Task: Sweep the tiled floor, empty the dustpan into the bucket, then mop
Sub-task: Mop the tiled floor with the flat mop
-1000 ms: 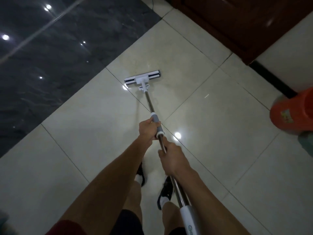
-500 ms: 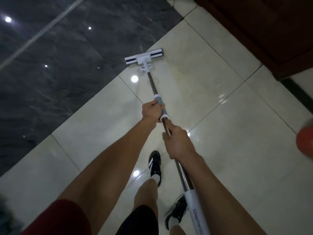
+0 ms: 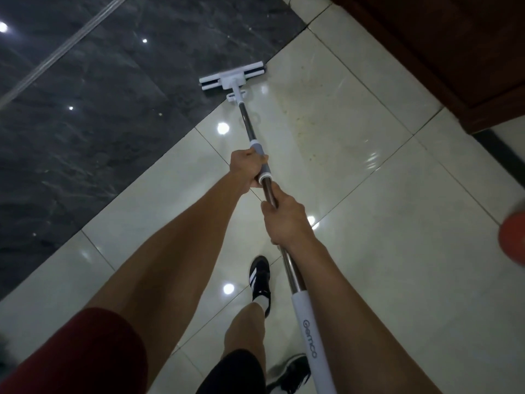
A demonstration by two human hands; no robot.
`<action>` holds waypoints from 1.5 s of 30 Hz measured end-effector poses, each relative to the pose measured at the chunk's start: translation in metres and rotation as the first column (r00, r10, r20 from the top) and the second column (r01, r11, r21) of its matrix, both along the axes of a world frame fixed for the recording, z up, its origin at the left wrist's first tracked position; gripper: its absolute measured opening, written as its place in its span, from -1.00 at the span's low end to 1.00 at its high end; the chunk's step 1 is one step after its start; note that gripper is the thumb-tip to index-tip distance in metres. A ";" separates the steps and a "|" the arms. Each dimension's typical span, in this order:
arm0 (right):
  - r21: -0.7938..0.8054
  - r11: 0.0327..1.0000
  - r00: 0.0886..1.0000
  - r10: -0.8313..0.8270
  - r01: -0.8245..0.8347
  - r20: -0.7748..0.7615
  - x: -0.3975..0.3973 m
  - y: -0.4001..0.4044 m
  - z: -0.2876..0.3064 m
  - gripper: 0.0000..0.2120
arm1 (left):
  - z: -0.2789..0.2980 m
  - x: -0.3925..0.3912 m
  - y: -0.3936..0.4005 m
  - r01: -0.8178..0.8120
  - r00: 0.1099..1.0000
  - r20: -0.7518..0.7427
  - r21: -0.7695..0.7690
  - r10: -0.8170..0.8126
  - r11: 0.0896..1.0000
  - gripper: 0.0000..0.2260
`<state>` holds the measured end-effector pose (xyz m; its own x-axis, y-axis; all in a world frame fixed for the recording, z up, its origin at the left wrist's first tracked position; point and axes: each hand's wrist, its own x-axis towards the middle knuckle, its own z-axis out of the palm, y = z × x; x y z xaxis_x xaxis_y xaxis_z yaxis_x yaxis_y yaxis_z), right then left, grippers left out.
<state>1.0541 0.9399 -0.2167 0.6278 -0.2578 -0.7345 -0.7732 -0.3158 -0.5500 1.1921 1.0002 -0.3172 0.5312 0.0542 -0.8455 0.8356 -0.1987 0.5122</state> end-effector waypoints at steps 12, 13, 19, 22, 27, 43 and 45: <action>0.004 1.000 0.998 -0.017 0.017 -0.057 -0.204 0.008 0.045 -0.56 | 0.026 -0.207 0.000 0.249 0.968 -0.037 0.044 -0.247 0.968 -0.58; 0.007 1.000 0.998 -0.024 0.024 -0.060 -0.226 0.008 0.048 -0.57 | 0.034 -0.232 -0.001 0.251 0.968 -0.037 0.023 -0.250 0.968 -0.64; 0.040 0.999 0.997 -0.035 0.037 -0.071 -0.371 0.005 0.069 -0.62 | 0.052 -0.381 0.000 0.240 0.968 -0.068 -0.032 -0.242 0.970 -0.75; 0.036 0.998 0.997 -0.040 0.043 -0.062 -0.428 0.009 0.070 -0.58 | 0.060 -0.438 0.003 0.288 0.953 -0.086 -0.037 -0.290 0.957 -0.73; 0.036 0.998 0.998 -0.059 0.060 -0.038 -0.486 0.029 0.071 -0.58 | 0.065 -0.494 0.021 0.325 0.942 -0.081 -0.037 -0.327 0.945 -0.74; -0.004 0.993 0.991 -0.120 0.120 -0.051 -0.601 0.122 0.065 -0.60 | 0.056 -0.607 0.101 0.404 0.910 -0.071 -0.058 -0.407 0.913 -0.72; -0.010 0.992 0.991 -0.127 0.126 -0.050 -0.621 0.124 0.065 -0.61 | 0.060 -0.625 0.101 0.420 0.904 -0.065 -0.058 -0.423 0.906 -0.73</action>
<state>0.4334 1.0640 -0.1518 0.5522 -0.3379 -0.7622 -0.8337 -0.2171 -0.5078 0.5675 1.1017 -0.2572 0.4325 -0.1969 -0.8799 0.7143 -0.5206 0.4676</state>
